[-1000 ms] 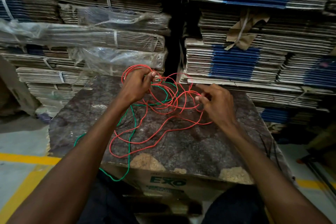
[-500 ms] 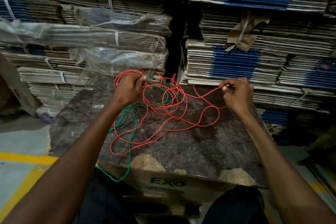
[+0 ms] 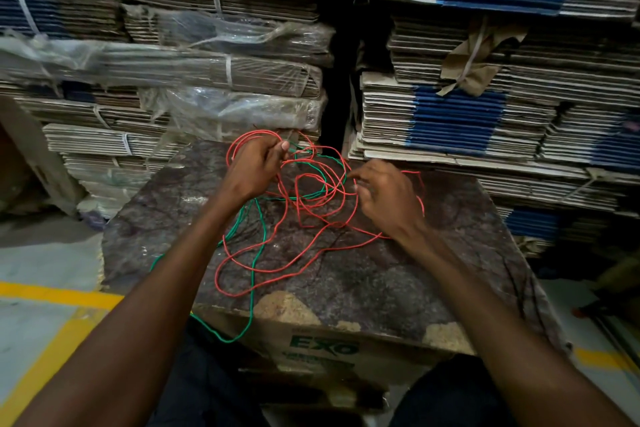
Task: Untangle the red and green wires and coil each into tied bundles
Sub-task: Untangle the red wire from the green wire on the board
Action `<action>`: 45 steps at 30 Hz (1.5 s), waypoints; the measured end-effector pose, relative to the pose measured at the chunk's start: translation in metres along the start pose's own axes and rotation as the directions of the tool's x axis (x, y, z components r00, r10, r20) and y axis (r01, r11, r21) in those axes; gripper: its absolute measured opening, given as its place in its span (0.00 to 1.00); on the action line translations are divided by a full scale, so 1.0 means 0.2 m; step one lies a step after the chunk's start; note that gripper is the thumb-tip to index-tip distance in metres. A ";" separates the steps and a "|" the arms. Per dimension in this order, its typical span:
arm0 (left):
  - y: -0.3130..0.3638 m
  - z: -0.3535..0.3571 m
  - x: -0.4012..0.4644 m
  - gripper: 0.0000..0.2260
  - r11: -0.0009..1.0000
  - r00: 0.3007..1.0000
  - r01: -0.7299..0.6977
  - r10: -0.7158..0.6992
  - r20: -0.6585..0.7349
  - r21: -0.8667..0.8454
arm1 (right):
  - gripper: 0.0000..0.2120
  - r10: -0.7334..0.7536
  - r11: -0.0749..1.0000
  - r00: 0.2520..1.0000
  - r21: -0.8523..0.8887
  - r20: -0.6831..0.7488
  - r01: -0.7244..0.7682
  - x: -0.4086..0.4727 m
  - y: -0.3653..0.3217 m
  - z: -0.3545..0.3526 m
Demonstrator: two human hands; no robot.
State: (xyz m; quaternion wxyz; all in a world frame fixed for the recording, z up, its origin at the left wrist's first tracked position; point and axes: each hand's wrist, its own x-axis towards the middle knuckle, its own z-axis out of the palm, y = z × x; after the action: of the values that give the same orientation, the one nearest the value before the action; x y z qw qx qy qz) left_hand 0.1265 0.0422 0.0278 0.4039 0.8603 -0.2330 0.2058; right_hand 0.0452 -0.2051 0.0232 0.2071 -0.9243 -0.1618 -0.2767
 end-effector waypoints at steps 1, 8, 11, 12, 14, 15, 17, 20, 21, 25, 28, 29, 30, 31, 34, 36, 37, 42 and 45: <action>0.00 0.00 0.00 0.17 1.000 1.000 0.001 -0.001 -0.002 -0.009 | 0.13 -0.005 1.000 0.999 -0.015 0.053 0.006 0.01 -0.01 0.03; 0.08 -0.02 0.00 0.13 0.991 1.000 0.008 -0.010 -0.015 -0.137 | 0.19 0.063 0.971 0.936 -0.239 0.346 0.023 0.08 -0.01 0.19; 0.08 -0.02 0.01 0.13 0.981 1.000 0.024 -0.027 -0.013 -0.194 | 0.18 0.117 0.946 0.929 -0.323 0.350 0.003 0.08 0.00 0.20; 0.08 -0.02 0.01 0.12 0.978 0.999 0.030 -0.033 -0.011 -0.205 | 0.16 0.130 0.940 0.931 -0.342 0.340 -0.006 0.08 0.01 0.20; 0.08 -0.03 0.01 0.12 0.977 0.999 0.030 -0.034 -0.014 -0.212 | 0.14 0.136 0.939 0.944 -0.344 0.301 -0.025 0.08 0.02 0.18; 0.08 -0.03 0.01 0.12 0.978 0.999 0.025 -0.029 -0.016 -0.207 | 0.13 0.142 0.944 0.950 -0.325 0.279 -0.046 0.07 0.03 0.17; 0.07 -0.03 0.01 0.13 0.983 0.999 0.025 -0.029 -0.019 -0.181 | 0.12 0.168 0.961 0.957 -0.256 0.238 -0.105 0.07 0.06 0.13; 0.03 -0.04 0.01 0.17 0.989 0.999 0.031 -0.037 -0.033 -0.147 | 0.13 0.203 0.972 0.962 -0.160 0.184 -0.174 0.07 0.13 0.04; 0.02 -0.04 0.01 0.17 0.990 0.999 0.036 -0.041 -0.035 -0.139 | 0.14 0.209 0.972 0.963 -0.148 0.170 -0.185 0.07 0.15 0.02; 0.01 -0.07 0.00 0.14 0.990 0.998 0.052 -0.055 -0.026 -0.130 | 0.12 0.288 0.955 0.953 -0.107 0.099 -0.277 0.08 0.27 -0.05; 0.01 -0.08 -0.01 0.14 0.991 0.999 0.044 -0.047 -0.017 -0.127 | 0.12 0.322 0.942 0.944 -0.126 0.078 -0.311 0.09 0.35 -0.10; 0.01 -0.09 -0.02 0.14 0.991 0.999 0.046 -0.048 -0.017 -0.123 | 0.12 0.329 0.940 0.941 -0.123 0.076 -0.319 0.09 0.37 -0.11; 0.00 -0.09 -0.03 0.14 0.991 0.998 0.053 -0.055 -0.016 -0.124 | 0.12 0.336 0.938 0.939 -0.110 0.070 -0.328 0.09 0.39 -0.13; -0.01 -0.10 -0.04 0.14 0.990 0.998 0.064 -0.066 -0.017 -0.124 | 0.12 0.348 0.935 0.935 -0.087 0.060 -0.343 0.09 0.40 -0.14; -0.03 -0.10 -0.05 0.14 0.989 0.994 0.100 -0.103 -0.024 -0.108 | 0.13 0.440 0.897 0.898 0.060 -0.004 -0.439 0.09 0.41 -0.16; -0.03 -0.11 -0.05 0.15 0.989 0.993 0.110 -0.113 -0.030 -0.098 | 0.12 0.530 0.831 0.846 0.234 -0.058 -0.504 0.08 0.41 -0.19; -0.04 -0.11 -0.05 0.15 0.989 0.993 0.111 -0.115 -0.032 -0.094 | 0.11 0.575 0.789 0.814 0.321 -0.085 -0.524 0.08 0.40 -0.20; -0.07 -0.13 -0.05 0.14 0.989 0.992 0.115 -0.119 -0.038 -0.096 | 0.17 0.687 0.628 0.726 0.541 -0.047 -0.560 0.07 0.42 -0.23; -0.07 -0.11 -0.05 0.13 0.989 0.994 0.104 -0.106 -0.022 -0.106 | 0.20 0.695 0.609 0.719 0.535 -0.006 -0.585 0.06 0.44 -0.21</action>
State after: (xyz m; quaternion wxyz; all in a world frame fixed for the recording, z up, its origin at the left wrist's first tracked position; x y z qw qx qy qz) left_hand 0.1231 0.0705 0.0274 0.4620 0.8461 -0.1923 0.1834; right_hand 0.0726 -0.2982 0.0375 0.5388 -0.7985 0.1393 -0.2295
